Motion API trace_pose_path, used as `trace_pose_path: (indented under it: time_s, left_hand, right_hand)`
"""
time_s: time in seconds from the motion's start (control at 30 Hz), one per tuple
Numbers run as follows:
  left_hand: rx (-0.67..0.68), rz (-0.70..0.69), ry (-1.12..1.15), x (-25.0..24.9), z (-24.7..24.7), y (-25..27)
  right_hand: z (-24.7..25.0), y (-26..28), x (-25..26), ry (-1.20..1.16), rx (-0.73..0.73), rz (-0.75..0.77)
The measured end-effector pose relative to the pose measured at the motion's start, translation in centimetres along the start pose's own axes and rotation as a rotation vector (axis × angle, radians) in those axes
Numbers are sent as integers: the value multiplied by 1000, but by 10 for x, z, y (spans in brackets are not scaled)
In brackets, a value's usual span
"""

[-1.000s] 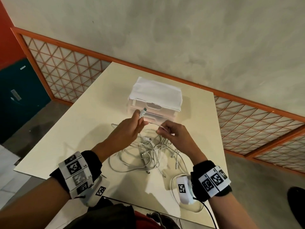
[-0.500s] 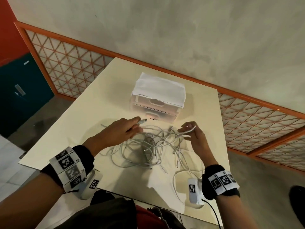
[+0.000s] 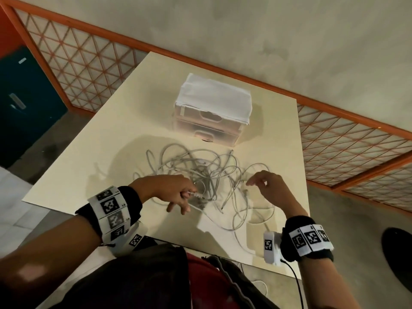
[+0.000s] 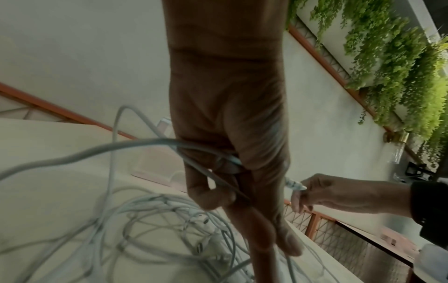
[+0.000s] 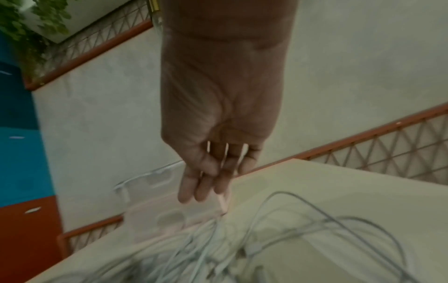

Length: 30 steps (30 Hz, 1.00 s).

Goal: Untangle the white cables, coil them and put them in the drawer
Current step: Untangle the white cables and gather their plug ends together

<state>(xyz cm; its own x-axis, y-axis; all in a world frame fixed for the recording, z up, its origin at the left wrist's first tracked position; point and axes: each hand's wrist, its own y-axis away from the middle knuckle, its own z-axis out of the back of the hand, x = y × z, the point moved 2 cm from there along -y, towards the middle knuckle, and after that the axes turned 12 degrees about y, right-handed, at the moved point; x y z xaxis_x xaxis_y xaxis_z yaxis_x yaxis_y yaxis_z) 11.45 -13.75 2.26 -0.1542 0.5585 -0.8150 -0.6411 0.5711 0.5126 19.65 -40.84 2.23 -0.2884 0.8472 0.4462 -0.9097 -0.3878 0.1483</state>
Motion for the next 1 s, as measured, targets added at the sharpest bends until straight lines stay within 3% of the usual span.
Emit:
trace_pose_path:
  time_s: [0.07, 0.17, 0.3, 0.37, 0.53, 0.63, 0.8, 1.0]
  left_hand:
    - [11, 22, 3, 2, -3, -2]
    - [26, 38, 9, 3, -3, -1]
    - [14, 33, 52, -1, 0, 3]
    - [-18, 41, 91, -3, 0, 5]
    - [-193, -1, 192, -8, 3, 5]
    - [-339, -92, 382, -14, 9, 3]
    - [-634, -290, 520, -34, 26, 2]
    - [-765, -481, 638, -56, 38, 10]
  right_hand:
    - [-13, -3, 17, -29, -23, 117]
    - [-42, -5, 24, 77, 64, 190]
    - [-72, -11, 12, 423, 279, 198]
    - [-70, -17, 11, 485, 300, 166]
    - [-20, -27, 32, 269, 52, 176]
    - [15, -29, 59, 38, -75, 176]
    - [42, -31, 100, -535, 60, 181]
    - [37, -40, 122, -659, -23, 182]
